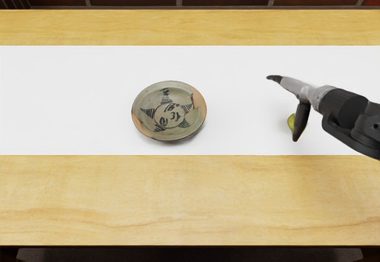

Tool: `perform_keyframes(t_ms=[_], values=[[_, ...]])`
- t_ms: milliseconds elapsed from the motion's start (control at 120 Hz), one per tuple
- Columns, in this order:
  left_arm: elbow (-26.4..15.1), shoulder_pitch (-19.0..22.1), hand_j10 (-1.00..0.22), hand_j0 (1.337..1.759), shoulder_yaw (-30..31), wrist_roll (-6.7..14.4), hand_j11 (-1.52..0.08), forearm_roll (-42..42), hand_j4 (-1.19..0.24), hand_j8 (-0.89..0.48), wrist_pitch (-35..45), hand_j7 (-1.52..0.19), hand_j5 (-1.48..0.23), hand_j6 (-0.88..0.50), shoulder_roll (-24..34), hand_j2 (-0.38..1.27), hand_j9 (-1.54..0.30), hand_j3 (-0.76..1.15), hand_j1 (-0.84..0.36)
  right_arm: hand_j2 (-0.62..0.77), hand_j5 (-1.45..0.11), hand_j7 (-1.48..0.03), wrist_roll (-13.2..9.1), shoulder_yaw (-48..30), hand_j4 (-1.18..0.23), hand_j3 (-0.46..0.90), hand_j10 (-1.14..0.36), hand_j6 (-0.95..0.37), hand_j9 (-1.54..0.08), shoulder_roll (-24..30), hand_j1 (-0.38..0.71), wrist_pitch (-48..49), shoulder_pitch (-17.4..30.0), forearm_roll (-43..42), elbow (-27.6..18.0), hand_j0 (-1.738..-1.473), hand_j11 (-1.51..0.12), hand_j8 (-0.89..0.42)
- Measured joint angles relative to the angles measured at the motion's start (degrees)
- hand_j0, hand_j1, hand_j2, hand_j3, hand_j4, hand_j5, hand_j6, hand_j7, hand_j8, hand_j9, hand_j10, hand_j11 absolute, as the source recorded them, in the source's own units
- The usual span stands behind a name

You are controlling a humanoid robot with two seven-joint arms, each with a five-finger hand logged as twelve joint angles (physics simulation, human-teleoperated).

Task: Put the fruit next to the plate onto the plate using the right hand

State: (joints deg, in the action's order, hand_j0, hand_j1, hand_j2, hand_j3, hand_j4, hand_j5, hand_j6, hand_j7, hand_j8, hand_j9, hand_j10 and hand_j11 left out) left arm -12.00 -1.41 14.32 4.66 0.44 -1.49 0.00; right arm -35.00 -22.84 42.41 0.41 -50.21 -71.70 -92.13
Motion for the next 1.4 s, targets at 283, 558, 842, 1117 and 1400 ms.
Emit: perform_keyframes(t_ms=[283,558,842,1117,1400], values=[[0.0,0.0,0.00,1.658,0.0,0.0,0.00,0.0,0.00,0.00,0.0,0.00,0.00,0.00,0.0,0.00,0.00,0.00,0.35,-0.01,-0.06,-0.06,0.0,3.6,-0.05,0.00,-0.05,-0.05,-0.06,-1.0,-0.30,-4.5,1.3,-2.9,3.0,-1.658,-0.06,-0.05],[0.0,0.0,0.00,1.658,0.0,0.0,0.00,0.0,0.00,0.00,0.0,0.00,0.00,0.00,0.0,0.00,0.00,0.00,0.35,-0.01,-0.09,-0.09,0.0,5.9,-0.07,0.00,-0.07,-0.07,-0.09,-2.8,-0.27,-4.7,0.9,-7.4,4.2,-1.658,-0.09,-0.07],[0.0,0.0,0.00,1.658,0.0,0.0,0.00,0.0,0.00,0.00,0.0,0.00,0.00,0.00,0.0,0.00,0.00,0.00,0.35,-0.01,-0.11,-0.11,0.0,7.3,-0.09,0.00,-0.09,-0.09,-0.11,-3.1,-0.25,-4.9,1.1,-9.7,6.6,-1.658,-0.11,-0.09],[0.0,0.0,0.00,1.658,0.0,0.0,0.00,0.0,0.00,0.00,0.0,0.00,0.00,0.00,0.0,0.00,0.00,0.00,0.35,-0.03,-0.23,-0.23,0.0,7.5,-0.19,0.00,-0.18,-0.19,-0.23,-3.4,-0.14,-5.8,1.5,-9.8,7.3,-1.658,-0.23,-0.19],[0.0,0.0,0.00,1.658,0.0,0.0,0.00,0.0,0.00,0.00,0.0,0.00,0.00,0.00,0.0,0.00,0.00,0.00,0.35,-0.05,-0.33,-0.33,0.0,9.2,-0.26,0.00,-0.26,-0.26,-0.33,-3.6,-0.05,-9.5,2.0,-9.8,7.5,-1.658,-0.33,-0.26]])
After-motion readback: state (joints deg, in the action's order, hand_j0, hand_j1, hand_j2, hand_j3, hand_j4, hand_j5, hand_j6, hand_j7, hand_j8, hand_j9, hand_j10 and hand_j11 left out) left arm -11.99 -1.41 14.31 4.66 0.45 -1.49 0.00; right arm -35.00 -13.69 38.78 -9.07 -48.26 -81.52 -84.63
